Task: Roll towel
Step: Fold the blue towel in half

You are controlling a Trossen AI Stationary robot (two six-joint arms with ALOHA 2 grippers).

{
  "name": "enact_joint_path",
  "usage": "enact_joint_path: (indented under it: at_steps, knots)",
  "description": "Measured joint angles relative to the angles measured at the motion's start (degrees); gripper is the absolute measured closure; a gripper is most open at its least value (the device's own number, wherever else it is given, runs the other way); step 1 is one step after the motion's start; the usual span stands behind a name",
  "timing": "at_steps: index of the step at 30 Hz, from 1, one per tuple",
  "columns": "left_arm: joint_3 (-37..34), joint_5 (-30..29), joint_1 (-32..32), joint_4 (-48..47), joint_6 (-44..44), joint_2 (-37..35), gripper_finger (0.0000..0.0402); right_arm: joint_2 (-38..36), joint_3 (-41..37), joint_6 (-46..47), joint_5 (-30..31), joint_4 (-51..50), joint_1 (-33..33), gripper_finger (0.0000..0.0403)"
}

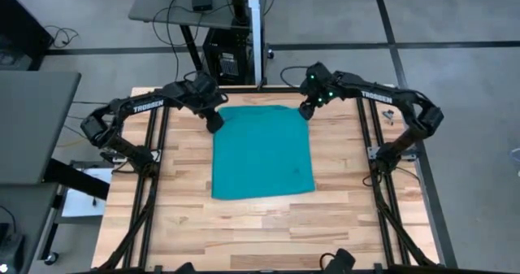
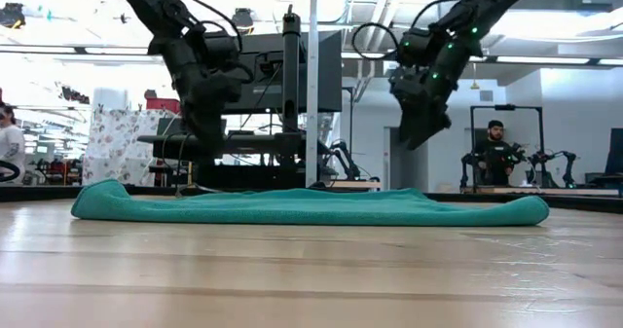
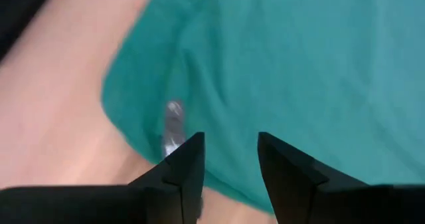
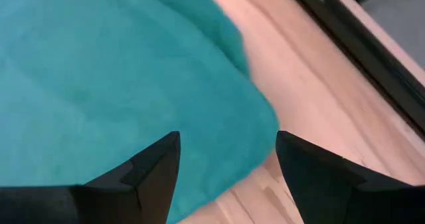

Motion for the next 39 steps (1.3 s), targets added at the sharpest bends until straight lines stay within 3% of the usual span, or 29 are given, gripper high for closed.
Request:
enact_joint_path:
  at_steps: [4,11,17,39]
  knots:
    - [0.03,-0.45,1.49,2.4,0.9,1.34,0.0275,2.53,0.0,-0.5,0.07,1.47,-2.17,0.0163]
    - [2.1,-3.63,1.35,4.33,8.47,12.52,0.0268,6.36,0.0,-0.62,-1.13,0.89,-4.8,0.0163]
    - [5.3,-4.72,1.41,5.99,12.61,17.42,0.0267,6.7,-0.02,-1.57,-1.36,0.11,-4.66,0.0163]
    - [5.7,-3.63,0.84,4.68,17.11,20.19,0.0267,6.7,-0.02,-2.23,-1.36,1.35,-4.83,0.0164]
